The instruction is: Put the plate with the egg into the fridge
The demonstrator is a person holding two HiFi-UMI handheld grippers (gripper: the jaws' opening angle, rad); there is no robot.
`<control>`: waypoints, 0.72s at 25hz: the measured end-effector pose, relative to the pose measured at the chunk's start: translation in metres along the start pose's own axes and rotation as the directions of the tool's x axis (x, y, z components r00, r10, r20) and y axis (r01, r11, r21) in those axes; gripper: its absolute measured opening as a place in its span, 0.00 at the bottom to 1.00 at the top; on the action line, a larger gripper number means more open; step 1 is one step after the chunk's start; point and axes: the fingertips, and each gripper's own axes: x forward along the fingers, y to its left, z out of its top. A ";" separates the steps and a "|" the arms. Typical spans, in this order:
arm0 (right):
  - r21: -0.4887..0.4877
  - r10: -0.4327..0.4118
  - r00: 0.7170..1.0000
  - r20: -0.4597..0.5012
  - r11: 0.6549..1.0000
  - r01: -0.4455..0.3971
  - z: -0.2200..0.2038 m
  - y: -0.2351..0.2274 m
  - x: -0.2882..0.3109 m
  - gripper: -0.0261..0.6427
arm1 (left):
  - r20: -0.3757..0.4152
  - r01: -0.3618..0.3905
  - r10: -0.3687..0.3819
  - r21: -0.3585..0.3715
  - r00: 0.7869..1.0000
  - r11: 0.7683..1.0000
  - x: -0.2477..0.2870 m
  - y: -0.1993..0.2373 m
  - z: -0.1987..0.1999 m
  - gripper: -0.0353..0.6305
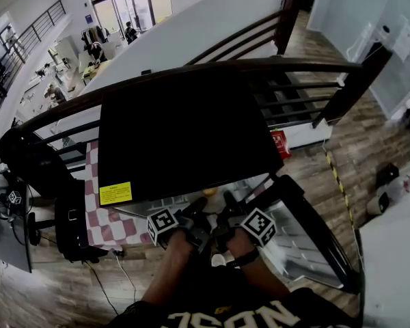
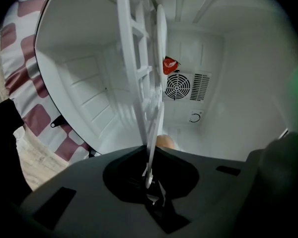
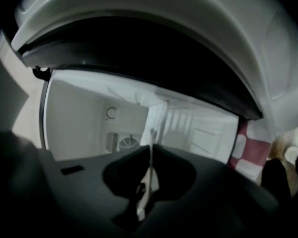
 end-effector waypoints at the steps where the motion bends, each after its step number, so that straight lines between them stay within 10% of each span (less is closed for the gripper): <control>1: -0.001 -0.001 1.000 0.003 1.000 0.001 0.000 0.001 0.000 0.09 | -0.001 0.000 0.000 -0.006 1.000 1.000 0.000 0.000 0.000 0.11; 18: -0.025 0.121 0.992 0.026 0.992 -0.121 0.001 0.013 -0.001 0.18 | 0.002 0.046 -0.046 0.012 0.999 0.999 -0.001 -0.004 0.000 0.15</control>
